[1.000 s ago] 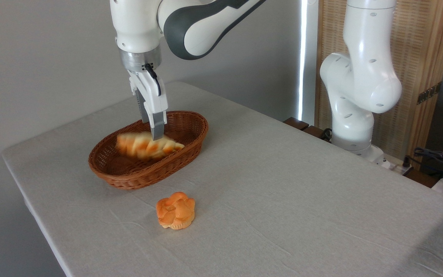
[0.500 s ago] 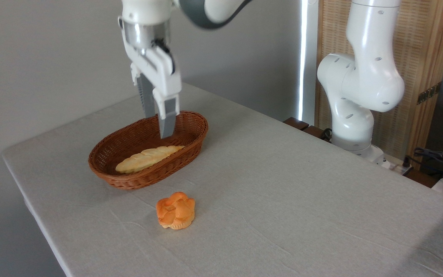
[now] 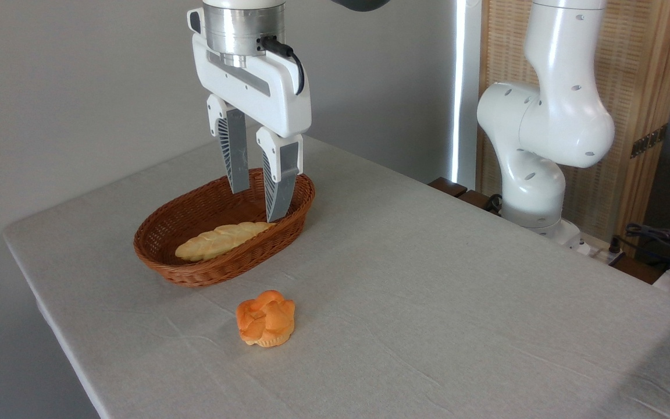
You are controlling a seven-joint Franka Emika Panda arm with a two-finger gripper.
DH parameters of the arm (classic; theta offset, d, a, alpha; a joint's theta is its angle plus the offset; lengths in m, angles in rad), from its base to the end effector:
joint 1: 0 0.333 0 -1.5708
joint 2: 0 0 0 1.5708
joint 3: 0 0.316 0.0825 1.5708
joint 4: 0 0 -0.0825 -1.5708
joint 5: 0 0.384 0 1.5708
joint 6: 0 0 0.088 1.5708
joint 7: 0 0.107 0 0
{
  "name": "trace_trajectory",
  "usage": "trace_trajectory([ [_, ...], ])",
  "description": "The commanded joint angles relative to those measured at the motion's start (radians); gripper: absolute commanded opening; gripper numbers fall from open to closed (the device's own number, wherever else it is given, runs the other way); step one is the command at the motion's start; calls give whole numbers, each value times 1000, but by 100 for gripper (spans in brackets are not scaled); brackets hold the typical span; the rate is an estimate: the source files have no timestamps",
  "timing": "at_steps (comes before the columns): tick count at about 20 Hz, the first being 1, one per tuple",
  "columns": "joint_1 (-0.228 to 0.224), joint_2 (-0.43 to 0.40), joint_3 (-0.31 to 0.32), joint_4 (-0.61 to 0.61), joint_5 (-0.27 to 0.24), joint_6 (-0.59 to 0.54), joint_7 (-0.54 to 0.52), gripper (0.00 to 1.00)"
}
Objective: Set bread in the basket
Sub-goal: 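Open the gripper to release the roll and raise it away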
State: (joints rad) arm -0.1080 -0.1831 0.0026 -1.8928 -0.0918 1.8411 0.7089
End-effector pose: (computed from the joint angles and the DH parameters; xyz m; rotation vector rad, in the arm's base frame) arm 0.5130 -0.0615 0.5931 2.8444 -1.1953 0.2354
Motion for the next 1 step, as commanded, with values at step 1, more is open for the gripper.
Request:
trace_trajectory([
  [1,-4,13,8,18,17,-11,-3,100],
])
